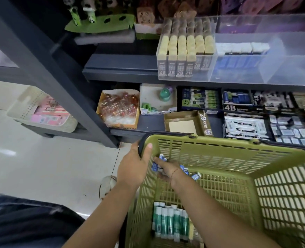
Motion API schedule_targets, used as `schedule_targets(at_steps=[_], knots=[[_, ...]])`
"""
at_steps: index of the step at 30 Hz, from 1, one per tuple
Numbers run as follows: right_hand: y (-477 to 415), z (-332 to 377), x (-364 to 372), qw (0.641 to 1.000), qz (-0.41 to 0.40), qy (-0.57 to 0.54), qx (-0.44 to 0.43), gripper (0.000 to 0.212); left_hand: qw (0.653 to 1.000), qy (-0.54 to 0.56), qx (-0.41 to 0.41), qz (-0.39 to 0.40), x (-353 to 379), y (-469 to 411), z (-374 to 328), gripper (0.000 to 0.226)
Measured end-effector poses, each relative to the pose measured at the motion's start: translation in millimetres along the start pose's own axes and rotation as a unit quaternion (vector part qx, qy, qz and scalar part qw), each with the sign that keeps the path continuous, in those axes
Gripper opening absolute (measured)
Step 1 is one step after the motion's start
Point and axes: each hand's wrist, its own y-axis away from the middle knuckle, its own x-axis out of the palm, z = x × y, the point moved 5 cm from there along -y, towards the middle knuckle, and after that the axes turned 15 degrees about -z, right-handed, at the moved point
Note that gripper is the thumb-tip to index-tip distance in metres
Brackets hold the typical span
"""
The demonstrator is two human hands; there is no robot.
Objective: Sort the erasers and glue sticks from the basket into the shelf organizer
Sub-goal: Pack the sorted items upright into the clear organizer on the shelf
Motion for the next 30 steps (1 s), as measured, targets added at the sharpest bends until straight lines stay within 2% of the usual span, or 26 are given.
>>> schedule_targets(at_steps=[2,9,15,20,26,28,30], knots=[[-2,1,0,1.0,0.003,0.018,-0.007,0.06,1.0,0.0,0.001,-0.001,0,0,0,0.046],[1,4,1,0.998,0.031,0.049,-0.027,0.058,1.0,0.007,0.01,-0.004,2,-1,1,0.044],[5,5,-3,0.996,0.046,0.07,-0.013,0.023,1.0,0.009,0.004,-0.003,2,-1,1,0.044],[7,1,-5,0.99,0.072,0.106,-0.057,0.037,1.0,0.022,0.003,-0.002,2,-2,2,0.045],[35,3,-25,0.991,0.136,-0.001,-0.014,0.03,1.0,0.01,0.007,0.009,3,-1,2,0.047],[53,9,-41,0.988,0.15,-0.035,-0.011,0.035,0.999,-0.013,0.046,-0.02,0,-2,1,0.055],[77,21,-57,0.981,0.181,-0.055,-0.032,0.049,0.987,-0.024,0.138,-0.079,-8,2,-17,0.063]])
